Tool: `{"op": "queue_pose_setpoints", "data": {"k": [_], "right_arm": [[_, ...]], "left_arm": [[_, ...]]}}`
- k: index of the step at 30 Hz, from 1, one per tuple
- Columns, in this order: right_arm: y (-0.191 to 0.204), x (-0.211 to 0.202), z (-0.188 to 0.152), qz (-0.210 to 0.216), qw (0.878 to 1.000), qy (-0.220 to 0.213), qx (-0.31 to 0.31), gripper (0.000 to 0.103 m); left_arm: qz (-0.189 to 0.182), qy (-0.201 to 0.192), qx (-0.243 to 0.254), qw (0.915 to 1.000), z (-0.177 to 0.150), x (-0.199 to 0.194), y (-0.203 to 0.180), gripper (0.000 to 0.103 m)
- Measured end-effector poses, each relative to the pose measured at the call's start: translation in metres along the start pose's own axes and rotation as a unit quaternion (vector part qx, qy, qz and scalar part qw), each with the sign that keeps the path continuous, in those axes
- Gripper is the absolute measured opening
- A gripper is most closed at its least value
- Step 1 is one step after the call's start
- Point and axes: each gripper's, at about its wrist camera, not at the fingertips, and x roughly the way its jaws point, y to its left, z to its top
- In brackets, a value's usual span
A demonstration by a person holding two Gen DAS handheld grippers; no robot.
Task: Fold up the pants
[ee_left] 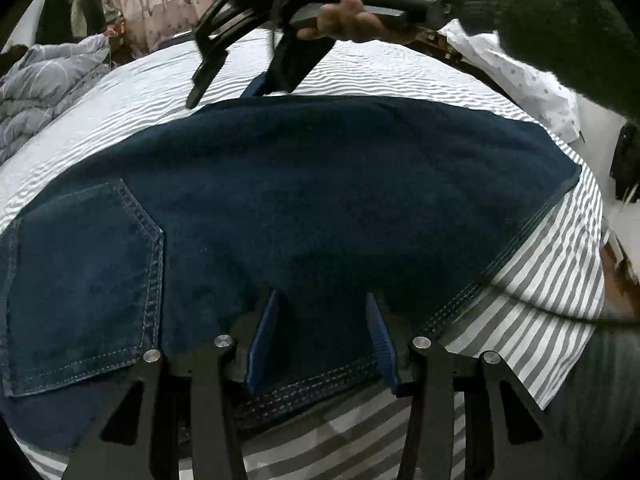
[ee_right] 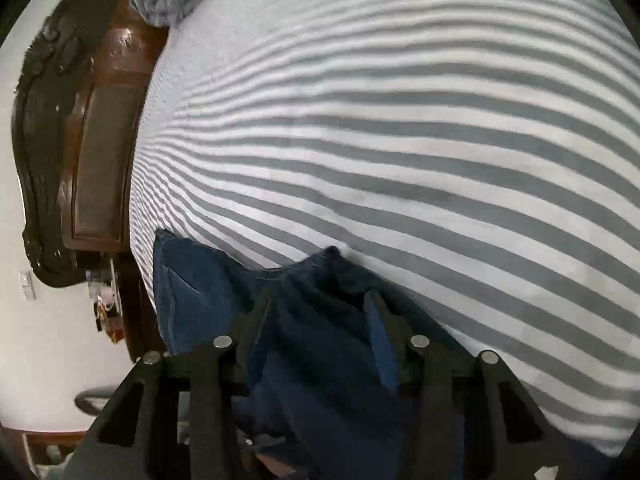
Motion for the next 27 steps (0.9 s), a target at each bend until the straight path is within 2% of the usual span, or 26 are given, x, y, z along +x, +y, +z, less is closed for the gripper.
{"op": "queue_pose_setpoints", "data": {"k": [3,5,8,10,14,18,21,23,25,27], "right_arm": [[0.010,0.011,0.006,-0.009,0.999,0.030,-0.018,0.043],[0.005,0.013,0.002,0.005,0.999,0.038,-0.015,0.043],[-0.003,0.017,0.009,0.022,0.999,0.040,0.003,0.040],[-0.008,0.016,0.011,0.025,0.999,0.038,0.013,0.035],[-0.006,0.001,0.001,0.026,1.000,0.015,0.003,0.035],[-0.008,0.007,0.006,0.031,0.999,0.017,0.013,0.035],[0.000,0.005,0.006,0.032,0.999,0.008,0.003,0.035],[0.002,-0.006,0.005,0.031,0.999,-0.009,-0.003,0.035],[-0.002,-0.018,0.007,0.040,0.999,-0.031,0.002,0.035],[-0.001,-0.014,0.008,0.038,0.999,-0.021,0.004,0.035]], "left_arm": [[-0.011,0.002,-0.008,0.9999,0.002,-0.002,0.004,0.047],[-0.017,0.002,-0.025,0.9996,0.005,-0.006,0.009,0.047],[-0.007,-0.012,-0.048,0.9988,0.012,-0.012,0.023,0.047],[0.003,-0.009,-0.046,0.9989,0.014,-0.011,0.027,0.047],[0.003,-0.008,-0.039,0.9992,0.016,-0.013,0.026,0.047],[-0.007,-0.019,-0.084,0.9963,0.024,-0.025,0.043,0.047],[0.022,-0.029,-0.097,0.9947,0.028,-0.030,0.056,0.048],[0.046,-0.013,-0.094,0.9945,0.025,-0.023,0.065,0.048],[0.051,0.020,-0.097,0.9938,0.015,-0.010,0.071,0.048],[0.062,0.010,-0.079,0.9949,0.008,-0.012,0.066,0.048]]}}
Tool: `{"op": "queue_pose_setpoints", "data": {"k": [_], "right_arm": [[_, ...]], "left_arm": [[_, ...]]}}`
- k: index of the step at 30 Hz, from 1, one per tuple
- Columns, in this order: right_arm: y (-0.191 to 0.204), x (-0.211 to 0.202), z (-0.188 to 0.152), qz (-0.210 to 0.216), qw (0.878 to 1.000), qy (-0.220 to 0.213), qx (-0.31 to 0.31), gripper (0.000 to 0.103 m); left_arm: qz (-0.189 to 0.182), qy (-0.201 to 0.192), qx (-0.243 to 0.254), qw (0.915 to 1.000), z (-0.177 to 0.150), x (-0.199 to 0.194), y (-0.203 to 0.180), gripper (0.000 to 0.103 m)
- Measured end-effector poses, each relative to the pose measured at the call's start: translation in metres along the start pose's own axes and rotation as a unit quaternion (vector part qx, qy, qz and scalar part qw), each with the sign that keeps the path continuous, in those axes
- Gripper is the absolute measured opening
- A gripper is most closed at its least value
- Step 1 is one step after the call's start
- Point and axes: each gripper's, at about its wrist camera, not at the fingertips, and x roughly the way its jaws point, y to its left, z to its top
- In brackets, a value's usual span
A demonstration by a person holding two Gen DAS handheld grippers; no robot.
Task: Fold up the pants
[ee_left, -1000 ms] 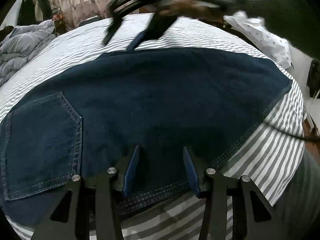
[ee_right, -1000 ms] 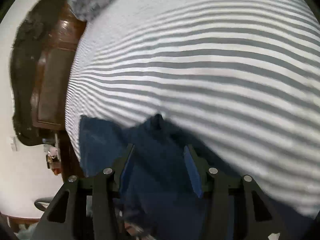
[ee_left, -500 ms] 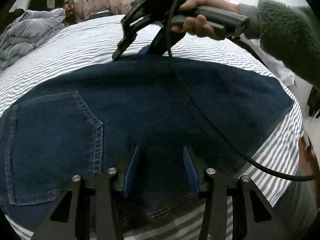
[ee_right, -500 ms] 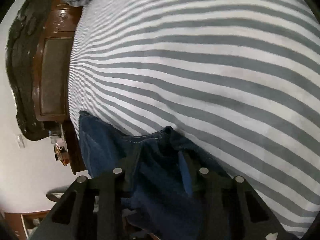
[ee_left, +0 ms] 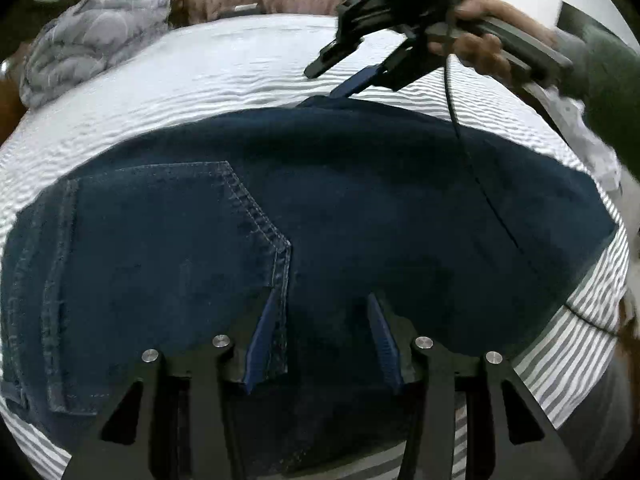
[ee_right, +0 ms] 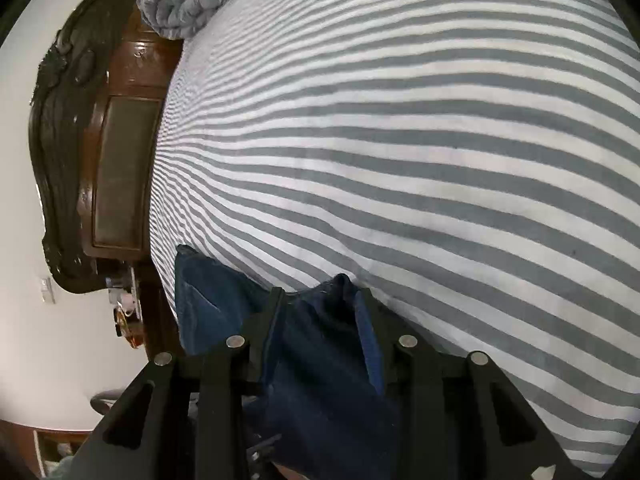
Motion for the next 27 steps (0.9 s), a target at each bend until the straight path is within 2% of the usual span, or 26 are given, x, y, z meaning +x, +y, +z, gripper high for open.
{"op": "queue_pose_setpoints", "data": {"k": [3,8,11,15,18,20,22,25,27], "right_arm": [[0.002,0.014,-0.002,0.005,1.000,0.027,-0.003,0.035],[0.015,0.025,-0.016,0.036,0.994,0.092,-0.043,0.036],[0.013,0.026,-0.018,0.035,0.993,0.104,-0.045,0.034],[-0.002,0.030,-0.011,0.035,0.995,0.094,-0.007,0.034],[-0.009,0.038,-0.007,0.057,0.996,0.072,0.017,0.035],[-0.009,0.040,-0.005,0.059,0.996,0.053,0.031,0.025],[0.003,0.031,-0.008,0.042,0.999,0.018,0.014,0.018],[0.023,0.010,-0.015,0.048,0.999,-0.011,-0.007,0.013],[0.022,0.004,-0.014,0.055,0.998,-0.026,0.005,0.013]], "left_arm": [[0.024,0.007,0.023,0.9994,-0.008,-0.001,-0.007,0.048],[0.014,0.015,-0.007,0.9998,-0.015,-0.006,0.002,0.049],[0.018,0.014,0.004,0.9997,-0.017,-0.006,0.002,0.049],[0.023,0.014,0.009,0.9996,-0.016,-0.004,-0.005,0.049],[0.024,0.012,0.010,0.9996,-0.017,-0.003,-0.005,0.049],[0.024,0.011,0.012,0.9996,-0.021,-0.008,-0.006,0.049],[0.023,0.009,0.010,0.9996,-0.022,-0.008,-0.006,0.049],[0.023,0.001,0.013,0.9996,-0.025,-0.010,-0.006,0.049],[0.027,-0.002,0.015,0.9995,-0.027,-0.010,-0.007,0.049]]}}
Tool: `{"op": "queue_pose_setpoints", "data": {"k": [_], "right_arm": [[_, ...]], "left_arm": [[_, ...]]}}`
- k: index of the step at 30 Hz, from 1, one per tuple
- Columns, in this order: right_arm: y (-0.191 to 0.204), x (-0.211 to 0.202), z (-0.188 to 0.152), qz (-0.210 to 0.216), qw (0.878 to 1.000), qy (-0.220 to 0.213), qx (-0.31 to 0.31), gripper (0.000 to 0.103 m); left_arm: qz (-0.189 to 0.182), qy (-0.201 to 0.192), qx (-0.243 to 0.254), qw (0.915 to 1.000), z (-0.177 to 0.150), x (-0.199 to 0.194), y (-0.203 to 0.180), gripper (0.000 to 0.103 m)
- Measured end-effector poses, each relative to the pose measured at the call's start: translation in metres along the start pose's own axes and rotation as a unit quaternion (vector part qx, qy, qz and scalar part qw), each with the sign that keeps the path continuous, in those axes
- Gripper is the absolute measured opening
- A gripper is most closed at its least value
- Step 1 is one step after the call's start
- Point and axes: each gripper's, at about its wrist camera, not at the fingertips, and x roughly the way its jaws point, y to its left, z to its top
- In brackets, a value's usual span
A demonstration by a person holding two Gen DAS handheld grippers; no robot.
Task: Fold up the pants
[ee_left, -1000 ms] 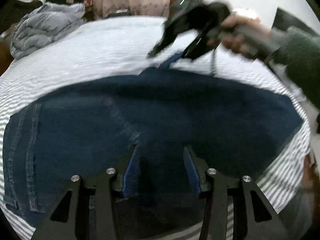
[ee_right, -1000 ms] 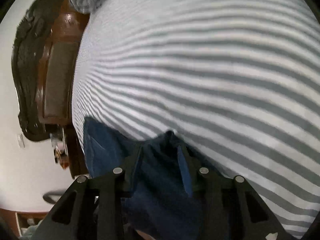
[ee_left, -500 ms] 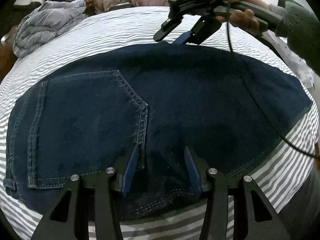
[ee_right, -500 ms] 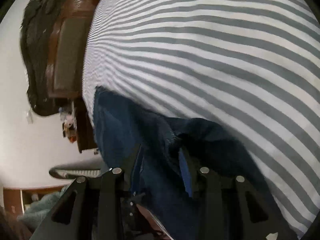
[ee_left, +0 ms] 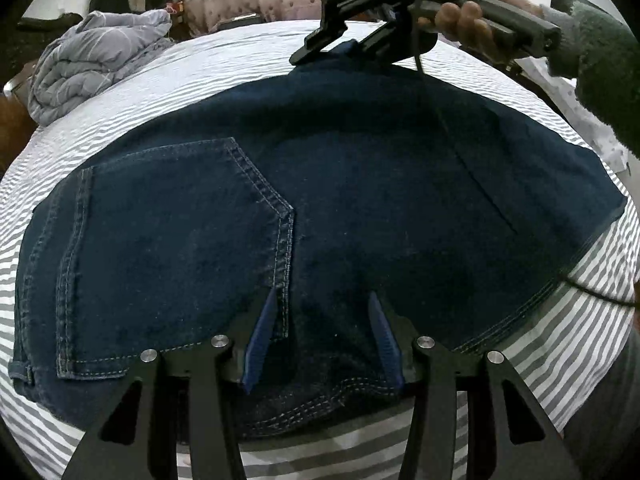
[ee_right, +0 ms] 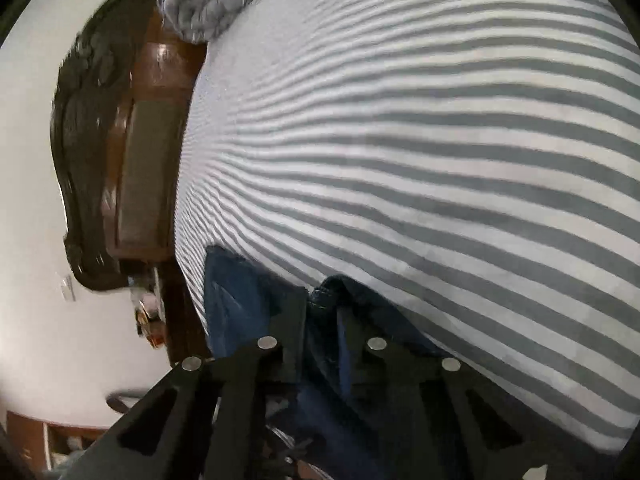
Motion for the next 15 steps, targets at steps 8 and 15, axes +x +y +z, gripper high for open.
{"op": "queue_pose_setpoints", "data": {"k": [8,15], "right_arm": [[-0.048,0.029,0.013,0.004,0.996,-0.024,0.091,0.012],[-0.012,0.012,0.009,-0.066,0.995,-0.043,0.056,0.025]], "left_arm": [[0.003,-0.004,0.020,0.9998,-0.004,-0.003,-0.001,0.049],[-0.025,0.024,-0.025,0.9991,0.019,-0.011,0.012,0.050]]}}
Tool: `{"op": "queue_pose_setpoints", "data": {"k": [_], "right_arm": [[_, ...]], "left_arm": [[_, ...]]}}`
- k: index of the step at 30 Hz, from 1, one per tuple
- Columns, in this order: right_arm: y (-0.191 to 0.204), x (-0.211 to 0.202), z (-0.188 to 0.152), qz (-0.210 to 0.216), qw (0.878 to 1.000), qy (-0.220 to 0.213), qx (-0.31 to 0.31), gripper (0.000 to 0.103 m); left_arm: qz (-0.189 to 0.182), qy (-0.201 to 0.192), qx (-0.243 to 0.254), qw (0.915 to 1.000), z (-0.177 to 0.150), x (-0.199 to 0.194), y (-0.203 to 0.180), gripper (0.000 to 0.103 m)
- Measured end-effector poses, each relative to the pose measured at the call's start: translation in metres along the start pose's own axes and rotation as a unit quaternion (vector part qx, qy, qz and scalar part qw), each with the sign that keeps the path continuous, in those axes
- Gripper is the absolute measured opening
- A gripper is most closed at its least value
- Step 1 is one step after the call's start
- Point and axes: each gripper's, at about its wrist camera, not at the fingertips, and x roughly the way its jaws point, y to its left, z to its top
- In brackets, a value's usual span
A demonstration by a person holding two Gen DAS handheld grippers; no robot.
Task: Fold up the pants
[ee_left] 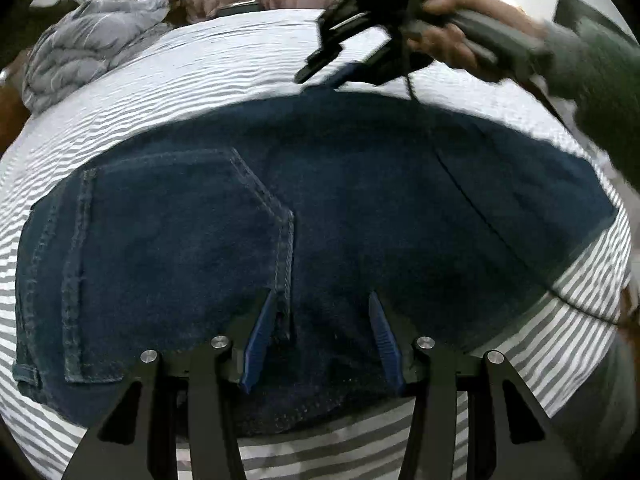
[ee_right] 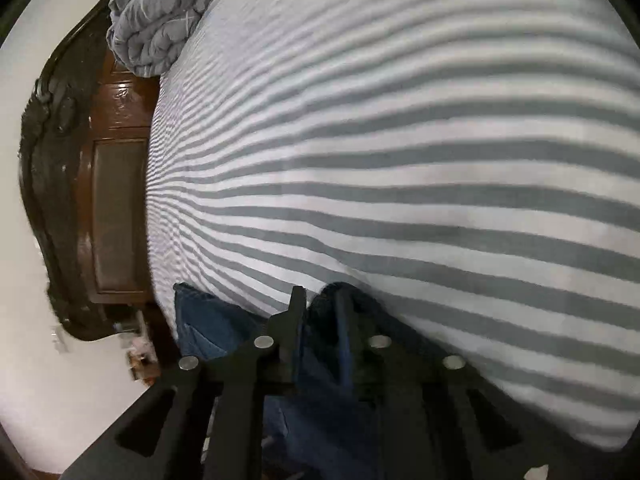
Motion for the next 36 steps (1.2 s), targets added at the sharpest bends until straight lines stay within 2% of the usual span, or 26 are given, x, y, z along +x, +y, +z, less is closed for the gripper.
{"op": "queue_pose_setpoints", "data": {"k": [1,2,4,8,9,10,11,12,13,14,16,19,21,24,25,28,30,32,36], "right_arm": [[0.007,-0.011,-0.002,-0.023,0.999,-0.019,-0.021,0.034],[0.011,-0.020,-0.005,-0.034,0.998,-0.032,-0.032,0.037],[0.013,-0.037,-0.013,-0.033,0.997,-0.049,-0.046,0.037],[0.014,-0.036,-0.037,-0.010,0.998,-0.026,-0.048,0.037],[0.014,-0.032,-0.043,-0.003,0.999,-0.019,-0.050,0.037],[0.010,-0.029,-0.053,0.008,0.999,-0.012,-0.047,0.037],[0.007,-0.025,-0.058,0.014,0.999,-0.008,-0.040,0.035],[0.001,-0.020,-0.062,0.007,0.999,-0.004,-0.035,0.032],[-0.008,-0.016,-0.066,-0.022,0.999,-0.007,-0.032,0.030],[-0.012,-0.013,-0.066,-0.050,0.998,-0.014,-0.033,0.016],[-0.022,-0.012,-0.064,-0.085,0.995,-0.027,-0.043,0.000],[-0.035,-0.019,-0.064,-0.060,0.997,-0.039,-0.009,0.000],[-0.036,-0.027,-0.067,-0.067,0.996,-0.056,-0.008,0.003],[-0.033,-0.055,-0.086,-0.099,0.990,-0.099,-0.020,0.026],[-0.032,-0.065,-0.096,-0.099,0.988,-0.116,-0.022,0.037],[-0.046,-0.111,-0.137,-0.078,0.980,-0.181,-0.020,0.049],[-0.069,-0.141,-0.169,-0.060,0.974,-0.216,0.012,0.051],[-0.110,-0.177,-0.210,-0.049,0.964,-0.254,0.064,0.052],[-0.191,-0.240,-0.300,-0.040,0.931,-0.317,0.176,0.053]], "left_arm": [[-0.004,-0.011,-0.009,0.9999,0.006,-0.005,0.003,0.050],[-0.004,-0.018,-0.011,0.9998,0.010,-0.008,0.004,0.050],[0.008,-0.041,-0.007,0.9991,0.024,-0.012,0.004,0.050],[0.025,-0.059,0.016,0.9978,0.046,0.004,-0.004,0.050],[0.030,-0.052,0.023,0.9979,0.046,0.011,-0.006,0.051],[0.039,-0.025,0.033,0.9984,0.044,0.025,-0.008,0.051],[0.051,0.000,0.037,0.9980,0.038,0.036,-0.008,0.051],[0.054,0.002,0.041,0.9977,0.034,0.039,-0.009,0.051],[0.053,-0.020,0.046,0.9974,0.024,0.033,-0.009,0.051],[0.051,-0.021,0.047,0.9974,0.018,0.029,-0.008,0.051],[0.048,-0.015,0.045,0.9977,0.005,0.023,-0.004,0.051],[0.051,-0.014,0.055,0.9971,-0.010,0.015,-0.003,0.051],[0.052,-0.013,0.056,0.9970,-0.010,0.016,-0.003,0.051],[0.056,-0.012,0.054,0.9969,-0.009,0.018,-0.005,0.051],[0.060,-0.012,0.055,0.9966,-0.008,0.017,-0.006,0.051],[0.072,-0.004,0.038,0.9967,-0.001,0.013,-0.007,0.051],[0.070,-0.010,0.035,0.9969,0.005,0.006,-0.013,0.051],[0.074,-0.030,0.046,0.9958,0.012,-0.004,-0.026,0.052],[0.066,-0.043,0.088,0.9931,0.021,-0.010,-0.064,0.056]]}}
